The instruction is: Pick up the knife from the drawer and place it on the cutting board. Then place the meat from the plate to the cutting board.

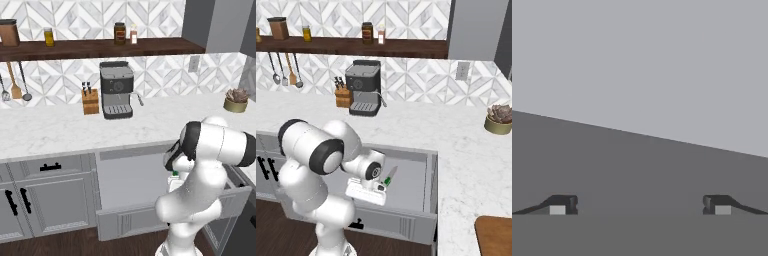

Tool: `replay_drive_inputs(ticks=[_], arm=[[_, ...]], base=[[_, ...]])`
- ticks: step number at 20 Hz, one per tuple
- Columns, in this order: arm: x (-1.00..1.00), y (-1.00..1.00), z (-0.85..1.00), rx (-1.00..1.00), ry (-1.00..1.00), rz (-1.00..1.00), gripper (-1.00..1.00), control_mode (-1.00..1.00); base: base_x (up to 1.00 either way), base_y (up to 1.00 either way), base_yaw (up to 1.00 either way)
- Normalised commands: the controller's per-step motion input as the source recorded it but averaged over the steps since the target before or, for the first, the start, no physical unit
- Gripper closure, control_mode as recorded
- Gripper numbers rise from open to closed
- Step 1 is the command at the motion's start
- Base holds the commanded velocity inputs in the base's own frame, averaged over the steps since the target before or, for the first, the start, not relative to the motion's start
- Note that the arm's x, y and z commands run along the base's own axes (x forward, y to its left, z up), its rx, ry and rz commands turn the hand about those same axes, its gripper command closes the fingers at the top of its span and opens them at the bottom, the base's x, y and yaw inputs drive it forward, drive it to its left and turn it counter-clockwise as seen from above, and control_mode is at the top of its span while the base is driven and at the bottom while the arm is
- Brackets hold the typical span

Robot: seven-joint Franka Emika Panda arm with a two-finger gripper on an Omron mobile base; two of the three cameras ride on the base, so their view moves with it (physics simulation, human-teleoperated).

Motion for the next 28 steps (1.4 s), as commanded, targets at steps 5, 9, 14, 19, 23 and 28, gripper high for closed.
replay_drive_inputs(ticks=[5, 9, 14, 19, 23, 28], arm=[[-0.42, -0.03, 0.71, 0.00, 0.00, 0.00, -1.00, -1.00], [0.76, -0.18, 0.90, 0.00, 0.00, 0.00, -1.00, -1.00], [0.58, -0.35, 0.19, 0.00, -0.02, 0.00, -1.00, -1.00], [0.51, -0.33, 0.00, 0.00, -0.04, 0.00, -1.00, -1.00], [0.61, -0.12, -0.04, 0.00, 0.00, 0.00, -1.00, -1.00], [0.46, 0.00, -0.22, 0.00, 0.00, -0.01, -1.00, -1.00]], base=[[0.00, 0.00, 0.00], [0.00, 0.00, 0.00], [0.00, 0.00, 0.00], [0.00, 0.00, 0.00], [0.00, 0.00, 0.00], [0.00, 0.00, 0.00]])
